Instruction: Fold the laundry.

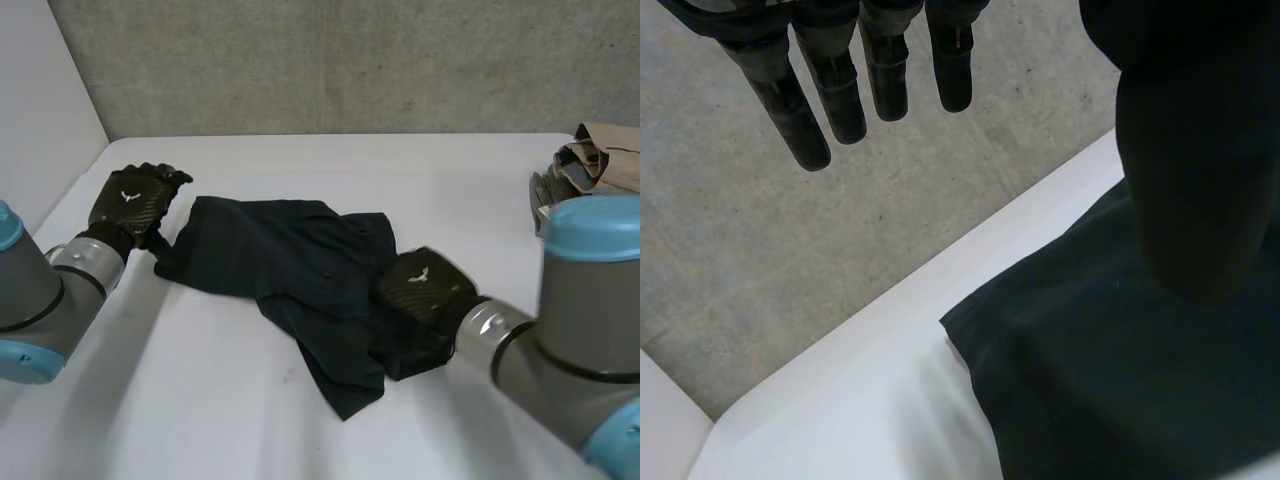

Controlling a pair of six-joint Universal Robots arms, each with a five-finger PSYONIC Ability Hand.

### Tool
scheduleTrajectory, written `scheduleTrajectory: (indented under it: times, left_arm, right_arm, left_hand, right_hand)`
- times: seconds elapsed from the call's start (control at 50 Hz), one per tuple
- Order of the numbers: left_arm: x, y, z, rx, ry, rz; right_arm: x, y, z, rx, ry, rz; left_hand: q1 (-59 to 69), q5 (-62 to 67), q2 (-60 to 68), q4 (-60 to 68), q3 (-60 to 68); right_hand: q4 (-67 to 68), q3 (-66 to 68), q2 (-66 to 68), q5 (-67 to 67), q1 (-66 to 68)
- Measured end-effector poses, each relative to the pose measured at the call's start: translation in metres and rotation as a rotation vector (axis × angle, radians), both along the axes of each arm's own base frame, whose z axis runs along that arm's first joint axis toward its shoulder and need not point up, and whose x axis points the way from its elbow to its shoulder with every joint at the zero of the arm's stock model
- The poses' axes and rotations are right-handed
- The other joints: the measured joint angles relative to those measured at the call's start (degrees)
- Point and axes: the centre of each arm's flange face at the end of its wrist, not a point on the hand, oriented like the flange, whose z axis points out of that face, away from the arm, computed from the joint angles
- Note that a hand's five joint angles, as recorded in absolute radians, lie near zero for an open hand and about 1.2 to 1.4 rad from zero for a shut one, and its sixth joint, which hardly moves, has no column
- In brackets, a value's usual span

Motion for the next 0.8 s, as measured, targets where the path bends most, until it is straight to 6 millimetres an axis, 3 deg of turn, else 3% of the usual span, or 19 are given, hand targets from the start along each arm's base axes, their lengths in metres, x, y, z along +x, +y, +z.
scheduleTrajectory:
  times: [0.02, 0.06, 0.12, 0.2, 0.26, 0.32, 0.4, 0.46, 0.5, 0.56, 0.6, 0.68, 0.8]
  left_arm:
    - [-0.001, -0.001, 0.000, -0.001, 0.000, -0.003]
    - [-0.002, -0.003, 0.001, -0.006, 0.001, -0.007]
    - [-0.004, -0.003, 0.004, -0.016, 0.005, -0.011]
    - [-0.006, -0.002, 0.007, -0.024, 0.009, -0.014]
    - [-0.010, 0.000, 0.015, -0.046, 0.015, -0.024]
    - [-0.014, 0.001, 0.020, -0.062, 0.018, -0.034]
    - [-0.021, 0.003, 0.027, -0.083, 0.024, -0.054]
    - [-0.027, 0.004, 0.029, -0.092, 0.027, -0.069]
    - [-0.033, 0.006, 0.030, -0.097, 0.029, -0.087]
    - [-0.047, 0.011, 0.029, -0.097, 0.030, -0.125]
    - [-0.057, 0.016, 0.027, -0.094, 0.030, -0.153]
    - [-0.081, 0.031, 0.020, -0.070, 0.025, -0.220]
    - [-0.101, 0.047, 0.012, -0.014, 0.007, -0.282]
  right_arm:
    - [0.003, 0.002, -0.004, 0.006, 0.008, 0.007]
    - [0.005, 0.004, -0.010, 0.017, 0.023, 0.013]
    - [0.004, 0.008, -0.013, 0.028, 0.043, 0.011]
    - [0.001, 0.013, -0.007, 0.027, 0.053, 0.006]
    - [-0.013, 0.031, 0.024, -0.009, 0.067, 0.010]
    - [-0.027, 0.053, 0.036, 0.014, 0.142, 0.042]
    - [-0.053, 0.094, 0.036, 0.118, 0.341, 0.143]
    - [-0.065, 0.111, 0.033, 0.157, 0.437, 0.208]
    - [-0.071, 0.118, 0.032, 0.157, 0.486, 0.246]
    - [-0.071, 0.107, 0.035, 0.082, 0.471, 0.224]
    - [-0.067, 0.092, 0.041, 0.004, 0.427, 0.178]
    - [-0.059, 0.056, 0.064, -0.139, 0.280, 0.053]
    - [-0.051, 0.026, 0.093, -0.200, 0.087, -0.066]
  left_hand:
    - [0.0, 0.0, 0.0, 0.0, 0.0]
    - [0.0, 0.0, 0.0, 0.0, 0.0]
    - [0.0, 0.0, 0.0, 0.0, 0.0]
    - [0.0, 0.0, 0.0, 0.0, 0.0]
    - [0.0, 0.0, 0.0, 0.0, 0.0]
    - [0.0, 0.0, 0.0, 0.0, 0.0]
    - [0.0, 0.0, 0.0, 0.0, 0.0]
    - [0.0, 0.0, -0.1, 0.0, 0.0]
    - [0.0, 0.0, -0.1, 0.0, 0.0]
    - [0.0, 0.0, -0.1, 0.0, 0.0]
    - [0.0, 0.0, -0.1, 0.0, 0.0]
    - [0.0, 0.0, -0.1, 0.0, 0.0]
    - [0.0, 0.0, -0.1, 0.0, 0.0]
  right_hand:
    - [11.5, 11.6, 12.1, 10.2, 12.8]
    - [28.3, 28.4, 29.1, 24.2, 23.3]
    - [35.5, 34.7, 34.0, 29.0, 25.7]
    - [36.0, 34.8, 34.0, 29.5, 25.7]
    - [36.0, 34.8, 34.0, 30.0, 25.7]
    - [36.0, 34.8, 34.0, 30.4, 25.7]
    - [36.0, 35.5, 34.5, 30.6, 25.7]
    - [33.6, 33.1, 32.4, 28.6, 25.7]
    - [18.9, 18.8, 18.0, 14.3, 13.0]
    - [-9.0, -7.8, -10.4, -14.5, -10.6]
    - [-18.2, -17.7, -19.1, -23.0, -17.8]
    - [-20.1, -20.2, -20.5, -24.3, -18.3]
    - [-20.1, -20.2, -20.5, -24.3, -19.4]
